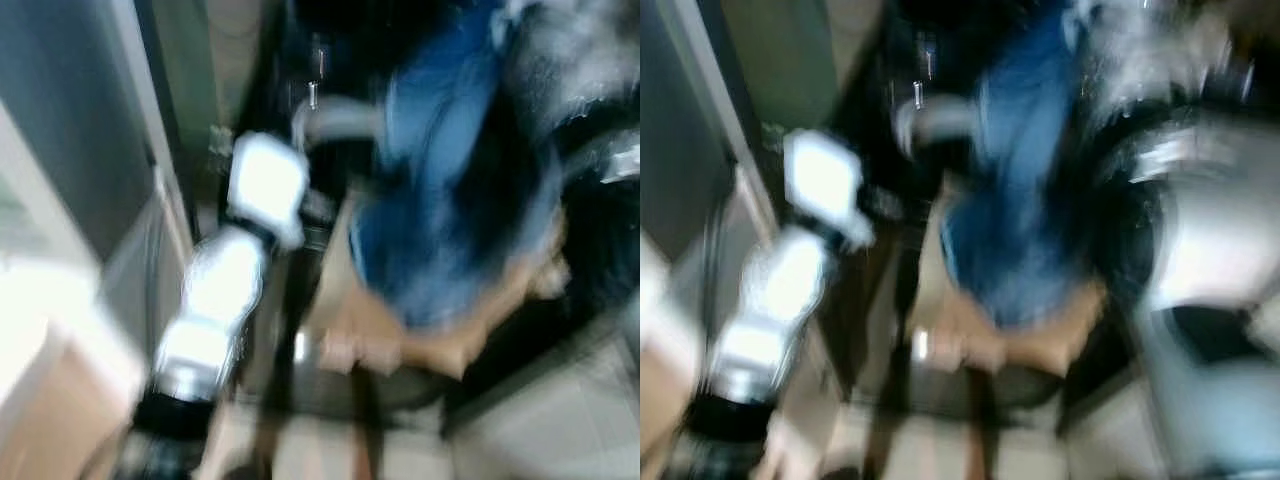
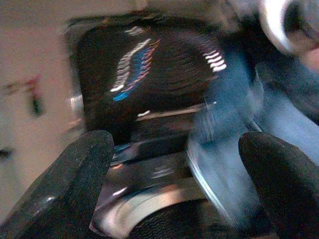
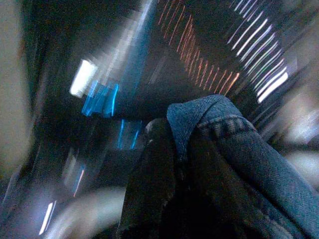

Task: Clothes washing

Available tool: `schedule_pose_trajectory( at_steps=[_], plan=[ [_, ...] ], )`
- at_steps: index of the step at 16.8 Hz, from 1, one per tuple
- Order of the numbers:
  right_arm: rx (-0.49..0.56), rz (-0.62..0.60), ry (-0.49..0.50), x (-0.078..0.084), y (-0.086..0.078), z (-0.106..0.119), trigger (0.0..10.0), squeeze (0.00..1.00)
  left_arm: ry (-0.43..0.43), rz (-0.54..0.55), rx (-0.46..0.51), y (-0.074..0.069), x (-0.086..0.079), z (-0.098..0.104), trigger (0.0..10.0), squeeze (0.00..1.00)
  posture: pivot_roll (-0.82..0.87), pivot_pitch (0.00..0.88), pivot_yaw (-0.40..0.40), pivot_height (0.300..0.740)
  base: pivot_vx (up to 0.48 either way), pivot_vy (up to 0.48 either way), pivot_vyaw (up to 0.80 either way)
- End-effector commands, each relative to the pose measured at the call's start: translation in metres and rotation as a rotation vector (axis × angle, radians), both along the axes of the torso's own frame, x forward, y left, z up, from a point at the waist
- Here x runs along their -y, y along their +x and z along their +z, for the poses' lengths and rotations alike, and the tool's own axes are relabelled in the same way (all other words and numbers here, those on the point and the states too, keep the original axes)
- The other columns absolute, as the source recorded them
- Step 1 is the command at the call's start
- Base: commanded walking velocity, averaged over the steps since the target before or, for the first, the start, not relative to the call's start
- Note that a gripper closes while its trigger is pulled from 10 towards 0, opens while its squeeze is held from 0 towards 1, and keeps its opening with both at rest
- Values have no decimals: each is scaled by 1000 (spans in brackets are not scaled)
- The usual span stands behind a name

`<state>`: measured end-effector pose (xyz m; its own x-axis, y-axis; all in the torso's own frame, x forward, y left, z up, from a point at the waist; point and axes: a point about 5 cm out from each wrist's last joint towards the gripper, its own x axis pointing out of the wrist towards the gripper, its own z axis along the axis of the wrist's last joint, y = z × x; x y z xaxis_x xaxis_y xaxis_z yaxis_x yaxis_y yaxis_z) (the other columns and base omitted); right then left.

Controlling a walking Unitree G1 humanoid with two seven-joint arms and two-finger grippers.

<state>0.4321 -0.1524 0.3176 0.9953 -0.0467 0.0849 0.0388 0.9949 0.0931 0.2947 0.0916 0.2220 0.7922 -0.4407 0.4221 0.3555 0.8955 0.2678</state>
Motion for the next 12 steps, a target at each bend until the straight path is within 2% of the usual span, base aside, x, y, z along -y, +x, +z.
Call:
schedule_pose_trajectory(
  at_steps=[1,4,6,7,8,11,12],
  plan=[
    [-128,5,12,9,0,-32,10000,0,7,-13,-4,-3,8,1,10000,0,180,0,-101,740,0,0,0],
    [-281,-13,19,11,-5,-81,10000,0,-3,13,-18,-5,2,3,10000,0,194,0,-103,740,0,0,0],
    [-305,-31,14,14,-7,-88,10000,0,-16,19,-38,-6,-2,3,10000,0,191,0,-98,740,0,0,0],
    [-305,-45,-27,16,-7,-88,10000,0,-15,18,-40,-6,-2,4,10000,0,180,0,-92,740,0,0,0],
    [-294,-66,-12,19,-7,-86,10000,1000,-14,16,-42,-6,-1,4,10000,0,178,0,-91,740,0,0,0],
    [-261,-60,187,17,-5,-76,10000,1000,-15,9,-55,-5,2,3,10000,0,157,0,-83,740,0,0,0],
    [-252,-56,197,16,-4,-73,10000,1000,-15,8,-58,-5,2,3,10000,0,157,0,-83,740,0,0,0]
  ],
)
